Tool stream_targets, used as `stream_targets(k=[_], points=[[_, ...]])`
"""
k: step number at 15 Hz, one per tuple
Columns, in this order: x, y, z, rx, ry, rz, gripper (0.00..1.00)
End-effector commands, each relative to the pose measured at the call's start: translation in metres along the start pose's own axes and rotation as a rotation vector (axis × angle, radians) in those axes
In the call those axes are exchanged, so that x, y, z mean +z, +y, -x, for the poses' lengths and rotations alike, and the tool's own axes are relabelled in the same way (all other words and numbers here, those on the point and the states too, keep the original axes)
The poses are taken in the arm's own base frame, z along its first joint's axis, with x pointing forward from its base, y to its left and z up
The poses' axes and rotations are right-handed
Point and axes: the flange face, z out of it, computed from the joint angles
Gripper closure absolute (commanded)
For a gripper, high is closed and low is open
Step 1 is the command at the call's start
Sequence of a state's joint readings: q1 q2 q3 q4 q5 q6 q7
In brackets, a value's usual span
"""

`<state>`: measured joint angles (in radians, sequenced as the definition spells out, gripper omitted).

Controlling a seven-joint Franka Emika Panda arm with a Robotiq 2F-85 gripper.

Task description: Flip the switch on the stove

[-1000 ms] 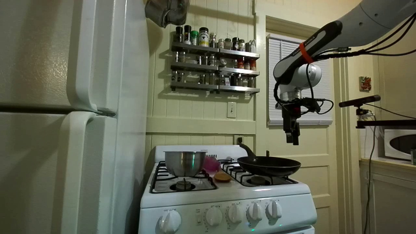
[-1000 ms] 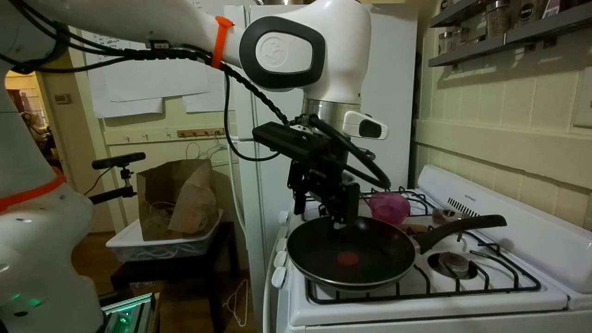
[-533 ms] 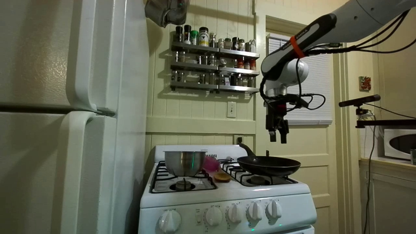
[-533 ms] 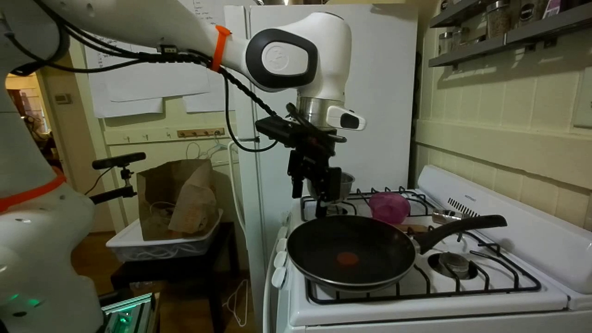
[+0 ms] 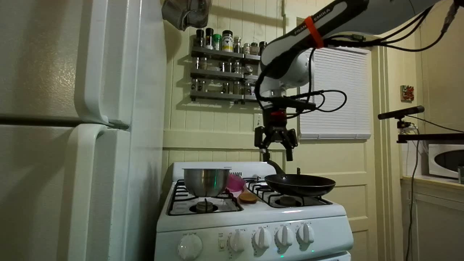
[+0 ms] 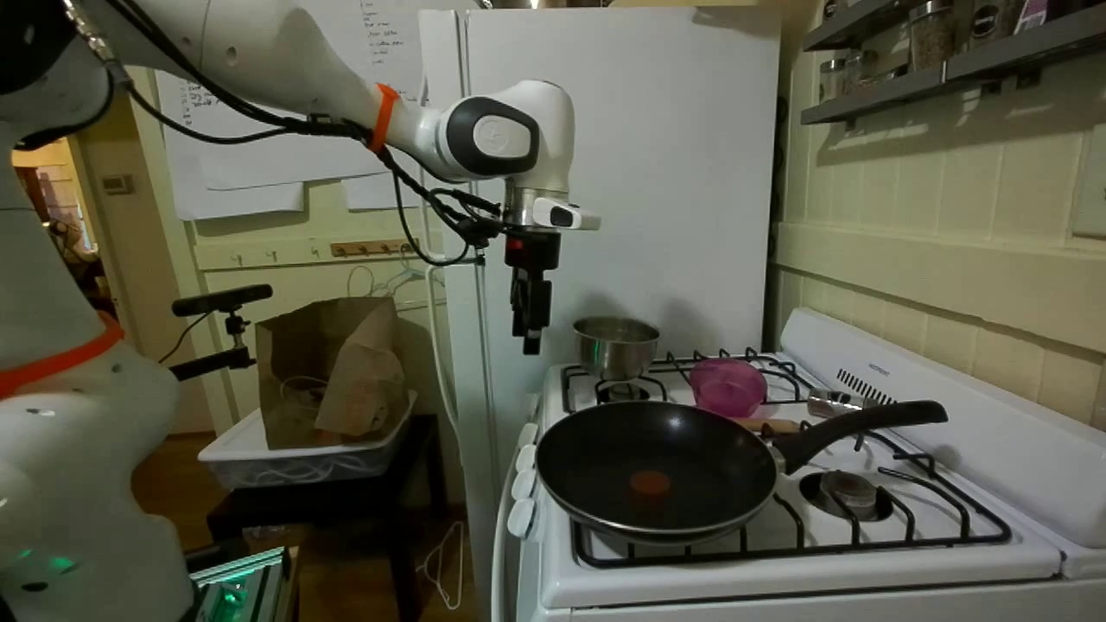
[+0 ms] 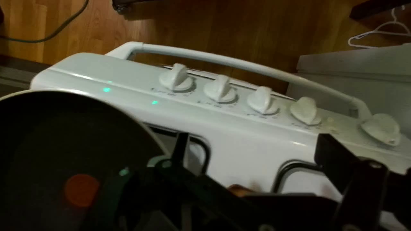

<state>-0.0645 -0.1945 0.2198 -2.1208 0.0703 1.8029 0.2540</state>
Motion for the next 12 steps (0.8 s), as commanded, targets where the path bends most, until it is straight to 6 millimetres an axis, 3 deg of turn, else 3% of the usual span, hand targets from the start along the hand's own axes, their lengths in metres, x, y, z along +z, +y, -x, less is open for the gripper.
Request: stream_targets(k=[1,3,6,12], points=[[0.000,-0.022,0.007,-0.011,-0.001,0.005,0.00],[0.001,-0.042,0.015,-0.022,0.000,0.012,0.00],[0.001,-0.034,0.012,-0.006,0.000,0.008,0.00],[0.013,-0.109,0.035,-0.015,0.129,-0.022,0.00]])
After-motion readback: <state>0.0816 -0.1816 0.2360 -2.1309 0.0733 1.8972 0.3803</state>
